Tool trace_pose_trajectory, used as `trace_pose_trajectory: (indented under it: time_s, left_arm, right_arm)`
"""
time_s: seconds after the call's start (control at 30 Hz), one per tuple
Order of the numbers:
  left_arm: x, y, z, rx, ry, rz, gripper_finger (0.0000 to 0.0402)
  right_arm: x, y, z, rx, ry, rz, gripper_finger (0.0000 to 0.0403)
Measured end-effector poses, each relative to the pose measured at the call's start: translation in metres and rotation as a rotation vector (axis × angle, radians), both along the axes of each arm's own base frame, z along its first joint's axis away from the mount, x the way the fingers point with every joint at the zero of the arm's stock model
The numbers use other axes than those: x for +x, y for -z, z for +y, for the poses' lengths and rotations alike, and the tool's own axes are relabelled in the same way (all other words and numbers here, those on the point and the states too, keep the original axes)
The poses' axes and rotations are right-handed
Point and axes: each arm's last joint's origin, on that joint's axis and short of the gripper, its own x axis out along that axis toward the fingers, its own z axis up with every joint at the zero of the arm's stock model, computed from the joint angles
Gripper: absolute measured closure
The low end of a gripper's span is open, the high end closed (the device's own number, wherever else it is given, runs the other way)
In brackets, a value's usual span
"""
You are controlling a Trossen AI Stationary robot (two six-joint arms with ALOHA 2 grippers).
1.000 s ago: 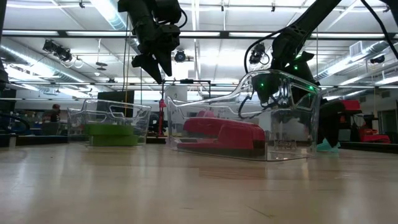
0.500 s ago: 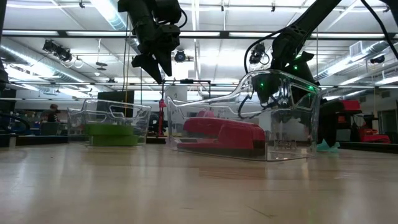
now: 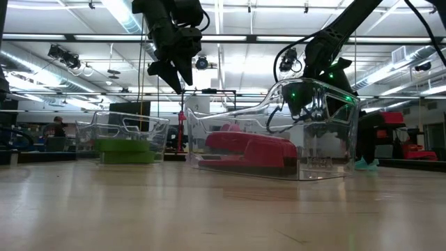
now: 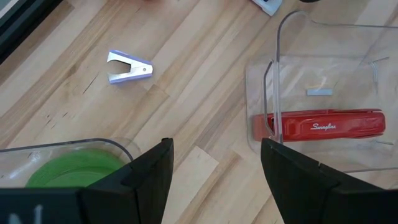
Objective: Pick and place Stapler, Stapler remover, tape
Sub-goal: Put the light blue staple remover into the bottom transparent bin
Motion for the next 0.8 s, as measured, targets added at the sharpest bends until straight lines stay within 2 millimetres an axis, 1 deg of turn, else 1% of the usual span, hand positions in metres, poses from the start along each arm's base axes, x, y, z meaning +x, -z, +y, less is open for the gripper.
trace_pose_trajectory:
  time_s: [0.2,0.33,0.57,0.8]
  left_arm:
    - [0.000,0.000,0.000,0.000,0.000,0.000,0.0158]
    - [0.000,0.000,0.000,0.000,0.001,0.000,0.0158]
    - [0.000,0.000,0.000,0.001,0.001,-0.003,0.0158]
    - [0.001,0.000,0.000,0.003,0.001,-0.006,0.0158]
  right_arm:
    - [-0.003,-0.001,0.001,0.001,0.030,0.026,0.0239]
    - [-0.005,-0.007,0.002,-0.001,0.033,0.024,0.0239]
    - [-0.012,-0.027,0.006,-0.026,0.055,-0.015,0.0239]
    - [-0.024,-0.055,0.012,-0.071,0.109,-0.095,0.0238]
